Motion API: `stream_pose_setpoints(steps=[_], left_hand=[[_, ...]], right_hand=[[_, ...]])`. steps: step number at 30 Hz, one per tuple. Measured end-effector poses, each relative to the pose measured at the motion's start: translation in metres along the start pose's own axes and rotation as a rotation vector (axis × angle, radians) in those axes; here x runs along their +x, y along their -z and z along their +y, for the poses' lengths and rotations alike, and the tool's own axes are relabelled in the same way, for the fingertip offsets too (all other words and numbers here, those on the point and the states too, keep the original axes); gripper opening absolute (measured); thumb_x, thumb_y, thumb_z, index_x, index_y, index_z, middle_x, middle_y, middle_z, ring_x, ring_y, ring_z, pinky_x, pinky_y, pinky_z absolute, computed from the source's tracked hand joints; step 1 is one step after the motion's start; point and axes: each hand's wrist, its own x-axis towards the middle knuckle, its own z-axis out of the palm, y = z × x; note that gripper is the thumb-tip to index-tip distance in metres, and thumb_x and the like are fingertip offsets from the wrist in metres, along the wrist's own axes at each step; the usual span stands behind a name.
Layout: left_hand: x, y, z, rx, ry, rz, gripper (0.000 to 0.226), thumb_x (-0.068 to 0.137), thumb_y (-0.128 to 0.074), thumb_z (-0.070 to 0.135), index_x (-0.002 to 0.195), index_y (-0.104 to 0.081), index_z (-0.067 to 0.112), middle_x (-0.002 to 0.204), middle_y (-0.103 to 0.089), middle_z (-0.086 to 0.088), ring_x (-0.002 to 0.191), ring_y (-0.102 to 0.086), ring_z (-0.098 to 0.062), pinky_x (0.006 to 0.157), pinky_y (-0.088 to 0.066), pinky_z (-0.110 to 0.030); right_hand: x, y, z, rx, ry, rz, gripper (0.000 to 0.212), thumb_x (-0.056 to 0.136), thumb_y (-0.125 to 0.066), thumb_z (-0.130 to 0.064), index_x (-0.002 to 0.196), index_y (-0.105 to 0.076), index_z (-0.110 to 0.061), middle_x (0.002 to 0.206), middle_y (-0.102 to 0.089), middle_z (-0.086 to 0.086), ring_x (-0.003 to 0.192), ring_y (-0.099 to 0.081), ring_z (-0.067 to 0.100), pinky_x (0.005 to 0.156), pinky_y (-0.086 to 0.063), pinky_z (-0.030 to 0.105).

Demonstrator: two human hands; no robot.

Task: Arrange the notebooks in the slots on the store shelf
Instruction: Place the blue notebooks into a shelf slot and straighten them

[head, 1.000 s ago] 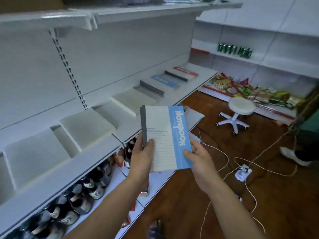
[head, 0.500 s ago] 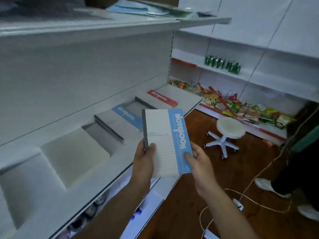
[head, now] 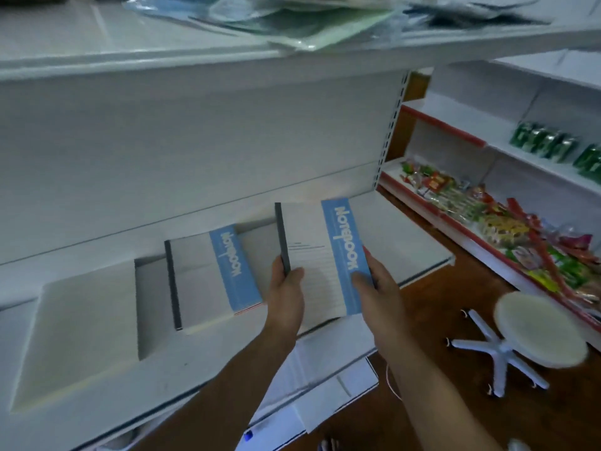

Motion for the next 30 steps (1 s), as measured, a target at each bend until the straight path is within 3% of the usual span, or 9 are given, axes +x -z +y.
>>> stream_pose_setpoints(steps=[3,7,11,16,20,23,25,27,30], left_hand=[[0.028,-0.028,-0.008,0.129,-0.036,0.058,0.035,0.093,-0.040,0.003,0.111,-0.056,0.027,0.106,-0.064,0.000,0.096,-0.058,-0.016,0.078,-0.047,-0.025],[0.066,-0.044,-0.031,0.478,-0.119,0.156,0.044,0.080,-0.038,0.030,0.119,-0.058,0.023,0.121,-0.059,-0.003,0.117,-0.050,-0.026,0.104,-0.039,-0.051],[0.081,-0.047,-0.036,0.769,-0.054,0.233,0.050,0.098,-0.038,0.018,0.148,-0.033,0.011,0.156,-0.029,-0.005,0.145,-0.014,-0.023,0.120,-0.009,-0.041],[0.103,-0.042,-0.036,1.002,0.014,0.252,0.052,0.100,-0.033,0.027,0.151,-0.027,0.015,0.161,-0.015,0.001,0.149,0.000,-0.021,0.120,-0.002,-0.040],[0.105,-0.041,-0.036,1.045,0.005,0.230,0.057,0.102,-0.033,0.036,0.153,-0.019,0.016,0.160,-0.019,-0.002,0.149,-0.004,-0.022,0.119,-0.004,-0.041],[0.094,-0.034,-0.036,0.905,-0.101,0.171,0.053,0.098,-0.047,0.042,0.143,-0.037,0.015,0.145,-0.045,-0.005,0.137,-0.035,-0.022,0.113,-0.022,-0.036],[0.084,-0.026,-0.040,0.831,-0.190,0.084,0.061,0.084,-0.058,0.061,0.133,-0.045,0.027,0.131,-0.054,0.008,0.120,-0.050,-0.015,0.109,-0.036,-0.040],[0.072,-0.021,-0.045,0.901,-0.220,-0.012,0.086,0.065,-0.059,0.076,0.137,-0.035,0.036,0.132,-0.044,0.019,0.120,-0.043,-0.007,0.109,-0.035,-0.036],[0.069,-0.019,-0.051,1.030,-0.274,-0.076,0.109,0.059,-0.057,0.077,0.150,-0.023,0.025,0.147,-0.038,0.005,0.132,-0.034,-0.013,0.115,-0.028,-0.039]], right_hand=[[0.044,0.017,-0.001,-0.044,0.028,-0.086,0.031,0.095,-0.049,-0.012,0.109,-0.055,-0.039,0.097,-0.062,-0.015,0.086,-0.059,0.002,0.063,-0.046,0.021],[0.092,0.025,0.006,-0.165,0.095,-0.143,0.020,0.091,-0.048,-0.006,0.097,-0.063,-0.017,0.089,-0.065,0.005,0.074,-0.060,0.015,0.056,-0.044,0.025],[0.127,0.025,0.013,-0.295,0.139,-0.191,0.021,0.093,-0.049,-0.010,0.105,-0.065,-0.015,0.093,-0.059,0.004,0.073,-0.055,0.012,0.049,-0.039,0.015],[0.157,0.022,0.020,-0.403,0.126,-0.301,0.026,0.094,-0.052,-0.022,0.117,-0.065,-0.022,0.108,-0.055,0.002,0.089,-0.058,0.016,0.063,-0.043,0.023],[0.166,0.025,0.022,-0.443,0.151,-0.324,0.027,0.093,-0.055,-0.025,0.119,-0.063,-0.021,0.110,-0.052,0.002,0.090,-0.056,0.014,0.059,-0.039,0.016],[0.168,0.031,0.024,-0.441,0.161,-0.340,0.029,0.094,-0.058,-0.028,0.121,-0.059,-0.019,0.109,-0.052,0.000,0.091,-0.054,0.011,0.059,-0.036,0.011],[0.167,0.038,0.025,-0.386,0.142,-0.364,0.030,0.095,-0.057,-0.027,0.123,-0.058,-0.017,0.108,-0.051,-0.004,0.092,-0.051,0.007,0.061,-0.035,0.007],[0.164,0.046,0.025,-0.328,0.141,-0.395,0.034,0.096,-0.056,-0.028,0.129,-0.054,-0.021,0.110,-0.051,-0.010,0.096,-0.051,0.003,0.063,-0.037,0.006],[0.158,0.057,0.024,-0.312,0.225,-0.550,0.032,0.093,-0.061,-0.026,0.122,-0.050,-0.034,0.106,-0.052,-0.024,0.101,-0.056,-0.003,0.067,-0.044,0.004]])
